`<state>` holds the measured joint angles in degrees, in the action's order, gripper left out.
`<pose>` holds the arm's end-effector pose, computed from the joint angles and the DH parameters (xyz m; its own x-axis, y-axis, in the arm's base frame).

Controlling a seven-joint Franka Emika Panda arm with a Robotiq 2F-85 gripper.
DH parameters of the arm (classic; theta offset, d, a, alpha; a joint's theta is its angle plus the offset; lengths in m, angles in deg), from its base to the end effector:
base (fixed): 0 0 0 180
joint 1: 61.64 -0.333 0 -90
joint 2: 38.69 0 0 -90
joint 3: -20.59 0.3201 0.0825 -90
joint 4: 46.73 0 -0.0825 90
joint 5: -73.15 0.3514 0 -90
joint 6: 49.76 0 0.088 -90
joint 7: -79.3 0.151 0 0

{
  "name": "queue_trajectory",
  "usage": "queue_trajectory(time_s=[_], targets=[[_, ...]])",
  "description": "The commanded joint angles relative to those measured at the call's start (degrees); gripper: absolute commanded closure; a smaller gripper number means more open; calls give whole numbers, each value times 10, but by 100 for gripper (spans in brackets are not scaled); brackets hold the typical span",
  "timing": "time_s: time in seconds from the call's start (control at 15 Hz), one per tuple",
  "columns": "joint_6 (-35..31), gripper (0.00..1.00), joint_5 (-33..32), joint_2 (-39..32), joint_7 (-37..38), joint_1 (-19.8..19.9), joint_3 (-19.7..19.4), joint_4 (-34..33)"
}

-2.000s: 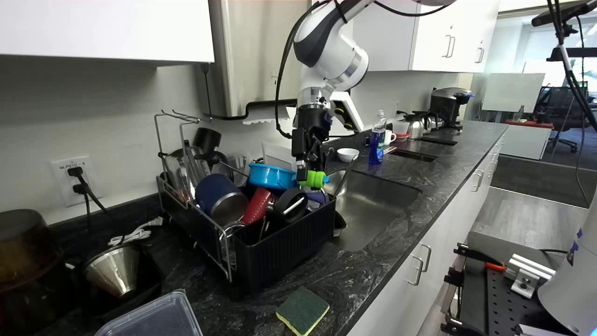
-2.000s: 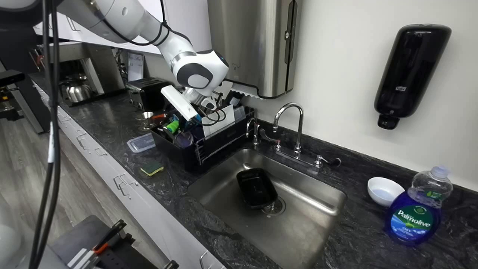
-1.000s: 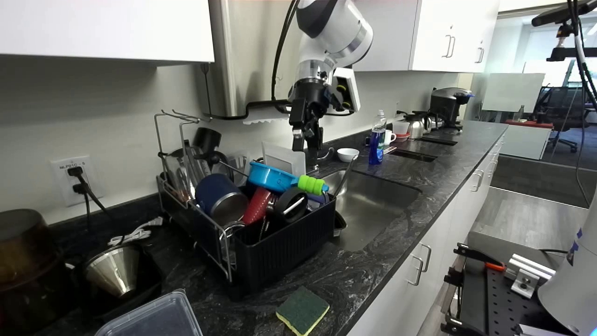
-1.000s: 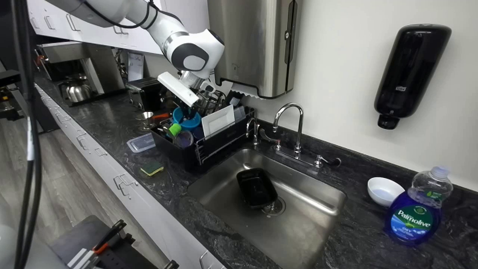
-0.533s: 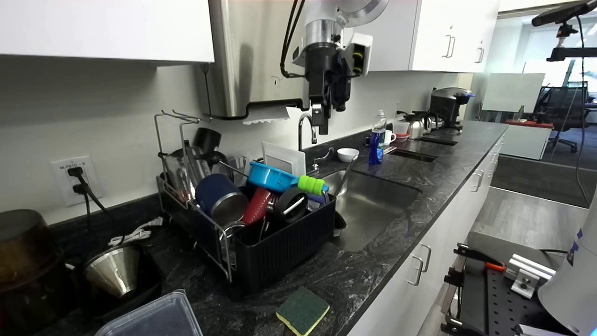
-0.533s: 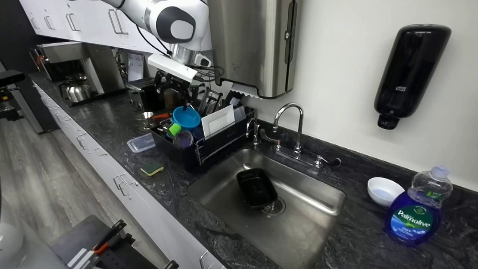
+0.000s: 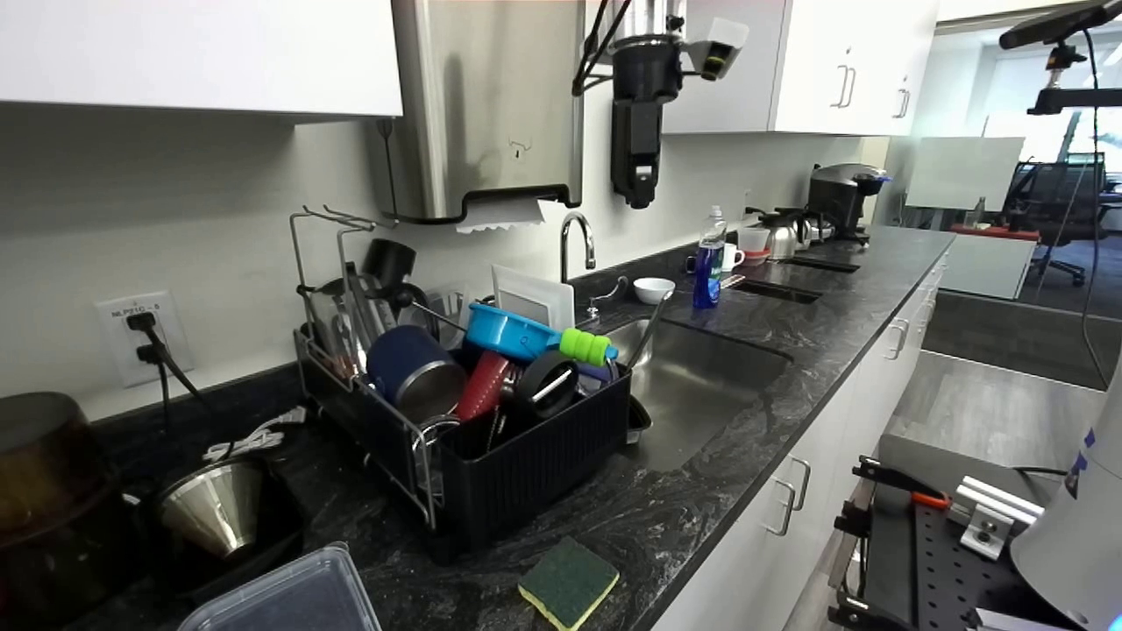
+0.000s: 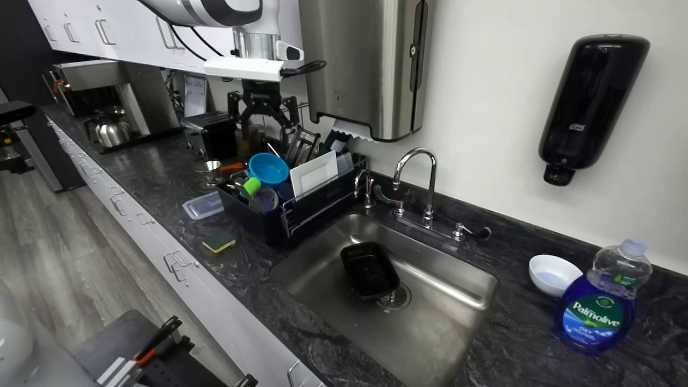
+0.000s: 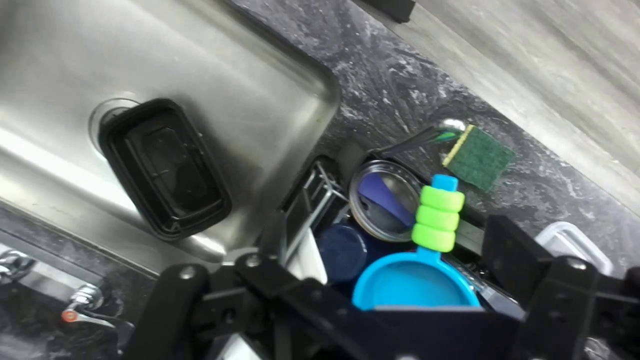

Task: Pick the blue pot from the sink and place it in the rack

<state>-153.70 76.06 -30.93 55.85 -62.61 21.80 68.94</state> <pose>0.4751 0.0248 0.4751 0.9061 0.4207 -0.0457 0.4172 -0.9062 -0.0694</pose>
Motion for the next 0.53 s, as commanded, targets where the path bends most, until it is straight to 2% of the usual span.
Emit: queue_trajectory(time_s=[0.0,0.2,0.47], targets=[[-30,0,-64,29,37,8,-12,29],[-48,0,-119,41,82,20,-26,37],[-59,0,-158,48,139,34,-38,42]])
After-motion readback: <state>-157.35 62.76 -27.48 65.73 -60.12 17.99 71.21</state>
